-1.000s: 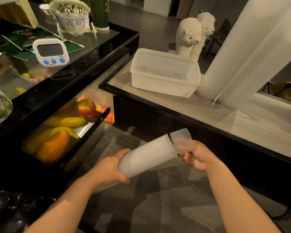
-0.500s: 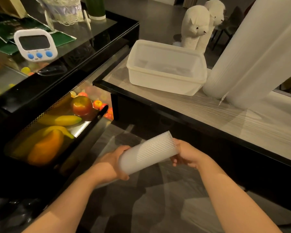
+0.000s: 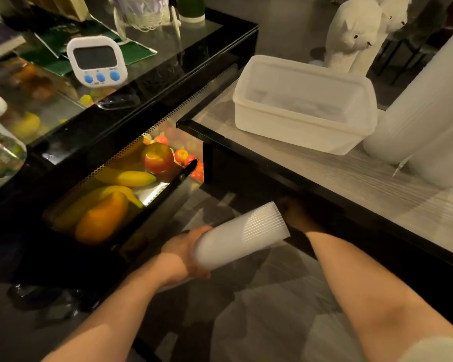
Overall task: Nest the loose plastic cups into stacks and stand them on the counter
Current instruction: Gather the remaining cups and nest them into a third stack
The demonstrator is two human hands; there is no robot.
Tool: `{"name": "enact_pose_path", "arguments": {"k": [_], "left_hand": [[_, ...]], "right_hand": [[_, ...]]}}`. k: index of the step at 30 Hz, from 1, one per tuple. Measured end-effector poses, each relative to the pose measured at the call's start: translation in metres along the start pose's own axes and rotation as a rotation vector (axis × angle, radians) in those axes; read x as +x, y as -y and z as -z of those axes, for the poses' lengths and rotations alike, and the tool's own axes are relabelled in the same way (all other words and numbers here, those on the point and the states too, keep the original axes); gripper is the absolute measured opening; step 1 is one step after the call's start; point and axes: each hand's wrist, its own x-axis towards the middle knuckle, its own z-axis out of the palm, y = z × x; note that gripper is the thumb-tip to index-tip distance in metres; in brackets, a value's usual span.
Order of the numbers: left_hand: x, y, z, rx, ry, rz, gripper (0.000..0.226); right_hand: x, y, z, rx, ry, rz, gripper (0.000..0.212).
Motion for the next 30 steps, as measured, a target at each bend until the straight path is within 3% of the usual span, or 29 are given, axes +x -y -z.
{"name": "enact_pose_path", "arguments": {"k": [6,10,12,15,16,17,25,30], "left_hand": [[-0.001,0.008,0.0,-0.019,0.0,-0.008,0.109],[-0.006,0.002,0.0,-0.033,0.017,-0.082,0.106],[-0.008,0.0,0.0,-0.037,0.024,-0.104,0.107],[-0.008,-0.004,0.002,-0.036,0.041,-0.125,0.108],[-0.009,-0.007,0.003,-0.036,0.05,-0.136,0.108],[-0.009,-0.009,0.003,-0.032,0.058,-0.151,0.109],[-0.019,-0.023,0.002,-0.041,0.088,-0.247,0.11],[-0.022,-0.03,0.009,-0.001,0.096,-0.254,0.111]], "right_hand": [[-0.021,0.006,0.004,0.129,-0.112,-0.06,0.035],[-0.05,-0.001,0.017,0.294,-0.239,-0.203,0.045],[-0.07,-0.008,0.026,0.586,-0.339,-0.249,0.028],[-0.106,-0.016,0.037,1.236,-0.526,-0.399,0.012],[-0.118,-0.021,0.039,1.31,-0.561,-0.397,0.006],[-0.128,-0.026,0.039,1.321,-0.571,-0.364,0.0],[-0.178,-0.038,0.036,1.162,-0.469,-0.014,0.012],[-0.194,-0.033,0.033,0.98,-0.522,0.092,0.025]]}}
